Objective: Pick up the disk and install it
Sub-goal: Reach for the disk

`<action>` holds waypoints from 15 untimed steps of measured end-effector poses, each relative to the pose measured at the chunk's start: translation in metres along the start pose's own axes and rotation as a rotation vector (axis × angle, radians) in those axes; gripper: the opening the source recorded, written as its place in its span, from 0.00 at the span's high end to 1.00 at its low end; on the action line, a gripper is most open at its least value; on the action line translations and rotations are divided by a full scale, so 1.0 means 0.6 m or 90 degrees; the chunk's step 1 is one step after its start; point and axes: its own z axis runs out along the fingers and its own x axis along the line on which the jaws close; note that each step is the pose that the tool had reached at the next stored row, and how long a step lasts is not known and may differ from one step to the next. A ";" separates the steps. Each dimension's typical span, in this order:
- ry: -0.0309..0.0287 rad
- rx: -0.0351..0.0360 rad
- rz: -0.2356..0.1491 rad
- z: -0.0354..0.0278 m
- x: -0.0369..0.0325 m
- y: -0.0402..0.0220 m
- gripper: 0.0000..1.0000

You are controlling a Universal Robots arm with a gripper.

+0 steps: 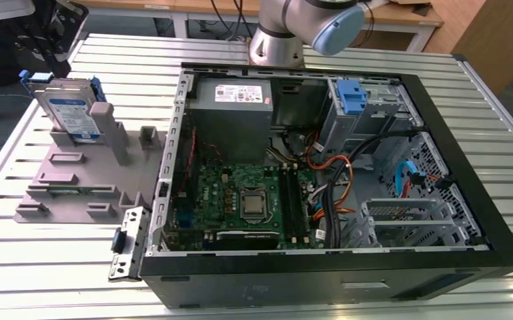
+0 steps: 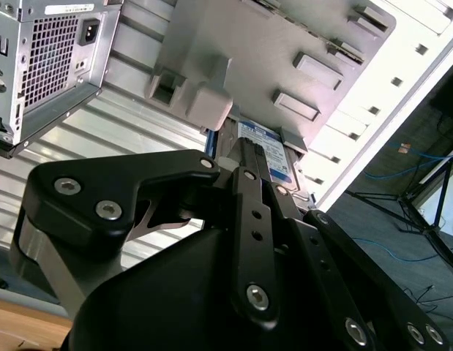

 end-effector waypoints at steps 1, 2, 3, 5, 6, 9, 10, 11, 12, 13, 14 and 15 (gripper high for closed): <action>0.0000 0.0000 0.000 0.000 0.000 0.000 0.89; 0.0000 0.0000 0.000 0.000 0.000 0.000 0.89; 0.0001 0.0000 0.000 0.000 0.000 0.000 0.89; 0.0000 0.0000 0.000 0.000 0.001 0.000 0.89; 0.0000 -0.0001 0.000 0.001 0.002 0.001 0.89; 0.0000 0.0000 0.000 0.002 0.005 0.003 0.89; 0.0000 0.0000 0.000 0.003 0.007 0.004 0.89; 0.0000 0.0000 0.000 0.004 0.008 0.005 0.89; -0.0001 -0.0001 0.000 0.005 0.010 0.007 0.89; 0.0000 -0.0001 0.000 0.006 0.012 0.009 0.89; 0.0000 0.0000 0.000 0.006 0.014 0.010 0.89; 0.0000 0.0000 0.000 0.007 0.016 0.012 0.89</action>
